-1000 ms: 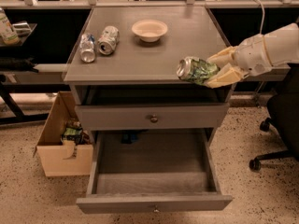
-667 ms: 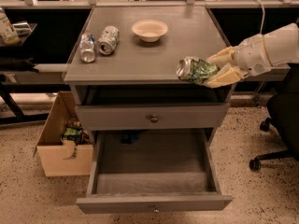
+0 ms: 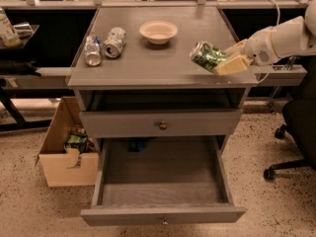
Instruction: Pick green can from middle drawer and place on counter
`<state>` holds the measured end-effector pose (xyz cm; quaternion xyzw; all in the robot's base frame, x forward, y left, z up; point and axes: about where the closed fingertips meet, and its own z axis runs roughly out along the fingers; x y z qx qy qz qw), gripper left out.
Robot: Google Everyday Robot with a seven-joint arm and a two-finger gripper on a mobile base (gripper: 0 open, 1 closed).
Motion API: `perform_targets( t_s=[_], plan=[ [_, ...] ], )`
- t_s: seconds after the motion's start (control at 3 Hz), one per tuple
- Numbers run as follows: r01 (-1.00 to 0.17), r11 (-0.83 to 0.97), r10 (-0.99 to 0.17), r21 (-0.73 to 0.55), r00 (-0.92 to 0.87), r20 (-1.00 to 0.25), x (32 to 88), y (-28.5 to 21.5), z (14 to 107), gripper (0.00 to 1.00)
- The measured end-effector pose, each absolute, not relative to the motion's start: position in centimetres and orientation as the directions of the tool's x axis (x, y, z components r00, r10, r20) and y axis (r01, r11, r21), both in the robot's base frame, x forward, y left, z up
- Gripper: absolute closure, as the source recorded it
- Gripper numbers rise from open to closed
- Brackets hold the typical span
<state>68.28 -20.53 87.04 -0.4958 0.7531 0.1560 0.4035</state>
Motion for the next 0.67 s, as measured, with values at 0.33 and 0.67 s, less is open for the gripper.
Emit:
perform_targets(
  t_s=[0.33,0.67],
  plan=[
    [-0.805,0.588,-0.556,-0.079,-0.332,-0.762,71.6,-22.0,86.0,1.0],
    [-0.753,0.658,-0.503,-0.019,-0.421,-0.755,74.1,-22.8,85.0,1.0]
  ],
)
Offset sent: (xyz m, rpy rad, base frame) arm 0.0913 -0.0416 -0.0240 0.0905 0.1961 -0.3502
